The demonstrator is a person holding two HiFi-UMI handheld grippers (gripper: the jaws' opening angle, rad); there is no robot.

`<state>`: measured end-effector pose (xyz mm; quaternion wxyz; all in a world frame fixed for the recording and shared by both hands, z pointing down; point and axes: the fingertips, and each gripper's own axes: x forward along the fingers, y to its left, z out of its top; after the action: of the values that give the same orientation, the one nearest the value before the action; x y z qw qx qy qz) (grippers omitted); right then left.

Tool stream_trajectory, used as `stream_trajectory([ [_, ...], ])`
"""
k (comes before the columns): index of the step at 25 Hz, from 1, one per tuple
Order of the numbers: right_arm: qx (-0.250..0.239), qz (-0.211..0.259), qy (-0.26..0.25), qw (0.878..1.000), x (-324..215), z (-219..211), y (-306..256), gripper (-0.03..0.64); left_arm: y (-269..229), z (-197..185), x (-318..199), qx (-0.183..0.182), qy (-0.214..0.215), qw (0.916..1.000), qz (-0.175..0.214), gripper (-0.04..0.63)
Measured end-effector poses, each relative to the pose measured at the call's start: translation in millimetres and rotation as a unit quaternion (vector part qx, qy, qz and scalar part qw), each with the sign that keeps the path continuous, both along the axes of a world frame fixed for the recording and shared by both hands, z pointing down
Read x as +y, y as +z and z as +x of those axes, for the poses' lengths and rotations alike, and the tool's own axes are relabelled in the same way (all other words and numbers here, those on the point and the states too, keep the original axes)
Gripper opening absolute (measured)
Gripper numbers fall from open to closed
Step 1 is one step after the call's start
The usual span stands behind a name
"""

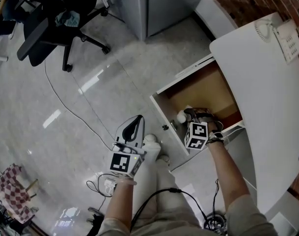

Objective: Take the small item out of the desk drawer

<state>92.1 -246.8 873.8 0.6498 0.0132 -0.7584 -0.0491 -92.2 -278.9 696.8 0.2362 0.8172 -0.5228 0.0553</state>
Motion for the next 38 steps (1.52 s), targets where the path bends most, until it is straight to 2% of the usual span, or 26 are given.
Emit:
stream_trajectory([
  [4, -0.002, 0.002, -0.02, 1.0, 1, 0, 7, 0.216, 5, 3, -3, -0.005, 0.01, 0.9999, 0.012, -0.002],
  [8, -0.006, 0.009, -0.06, 0.998, 4, -3, 10, 0.178, 6, 5, -4, 0.003, 0.006, 0.9999, 0.008, -0.002],
  [11, -0.013, 0.013, -0.063, 0.998, 0, -3, 7, 0.17, 10, 5, -3, 0.003, 0.004, 1.0, 0.002, -0.002],
  [18, -0.036, 0.012, 0.011, 0.999, -8, 0, -15, 0.169, 3, 5, 2, 0.005, -0.003, 1.0, -0.004, -0.002],
  [25, -0.063, 0.015, 0.092, 0.994, -8, -3, -50, 0.169, -14, 10, 6, -0.001, 0.001, 1.0, 0.01, -0.002],
  [31, -0.106, 0.007, 0.177, 0.978, -2, -9, -87, 0.167, -37, 24, 11, 0.006, 0.011, 0.9999, 0.01, -0.002],
  [38, -0.184, -0.029, 0.309, 0.933, 6, -3, -139, 0.167, -66, 35, 19, 0.011, 0.019, 0.9997, 0.013, -0.002],
])
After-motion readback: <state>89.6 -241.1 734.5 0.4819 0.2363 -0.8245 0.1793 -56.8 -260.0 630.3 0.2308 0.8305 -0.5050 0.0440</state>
